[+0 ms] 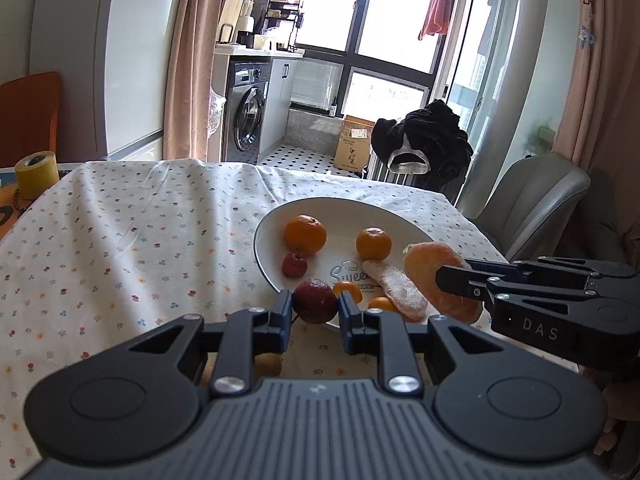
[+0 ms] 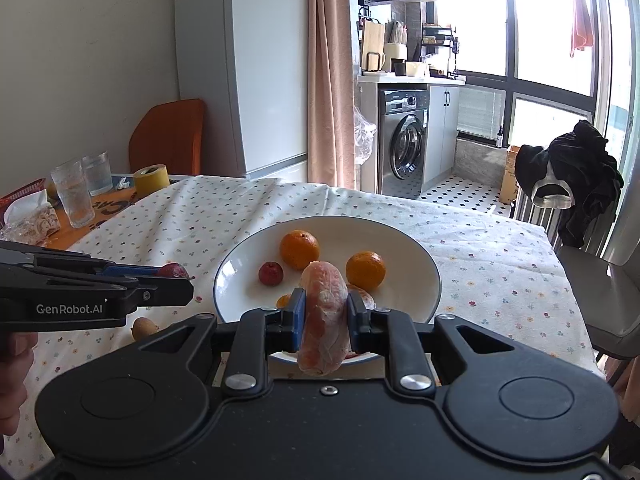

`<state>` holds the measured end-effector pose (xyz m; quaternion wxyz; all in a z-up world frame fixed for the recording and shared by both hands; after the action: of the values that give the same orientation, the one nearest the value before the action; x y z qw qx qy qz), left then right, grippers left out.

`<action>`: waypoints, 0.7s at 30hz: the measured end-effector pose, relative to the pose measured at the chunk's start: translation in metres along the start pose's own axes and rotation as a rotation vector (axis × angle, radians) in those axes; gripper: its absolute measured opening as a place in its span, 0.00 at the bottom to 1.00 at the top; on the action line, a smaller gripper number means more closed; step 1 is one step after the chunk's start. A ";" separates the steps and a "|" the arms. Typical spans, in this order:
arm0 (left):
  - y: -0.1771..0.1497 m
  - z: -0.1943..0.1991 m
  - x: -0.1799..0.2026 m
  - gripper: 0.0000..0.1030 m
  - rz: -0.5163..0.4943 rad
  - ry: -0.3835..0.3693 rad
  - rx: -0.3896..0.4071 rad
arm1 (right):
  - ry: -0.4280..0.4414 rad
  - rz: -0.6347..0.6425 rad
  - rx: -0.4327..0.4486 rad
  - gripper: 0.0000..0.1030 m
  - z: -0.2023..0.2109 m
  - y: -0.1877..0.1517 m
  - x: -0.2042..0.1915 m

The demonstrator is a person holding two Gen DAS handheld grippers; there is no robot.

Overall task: Organize fruits
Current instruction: 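Carry the peeled fruit over the bowl with the right gripper while the left gripper drops the plum in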

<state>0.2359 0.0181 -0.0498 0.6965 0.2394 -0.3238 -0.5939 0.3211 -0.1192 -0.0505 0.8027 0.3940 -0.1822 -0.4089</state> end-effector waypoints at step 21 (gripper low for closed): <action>0.014 -0.037 0.017 0.31 -0.038 0.046 -0.053 | -0.008 -0.065 0.012 0.19 -0.007 -0.002 0.035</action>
<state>0.2744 0.0020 -0.0620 0.6985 0.2407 -0.2872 -0.6096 0.3460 -0.1445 -0.0576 0.7858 0.4030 -0.1749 -0.4353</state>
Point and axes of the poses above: each gripper's, at about its wrist camera, not at the fingertips, and z roughly against the way its jaws point, x to its right, y to its top, the point moved 3 cm from there along -z, roughly the way its jaws point, and after that the axes turned 9 degrees about -x, right-handed, at the moved point
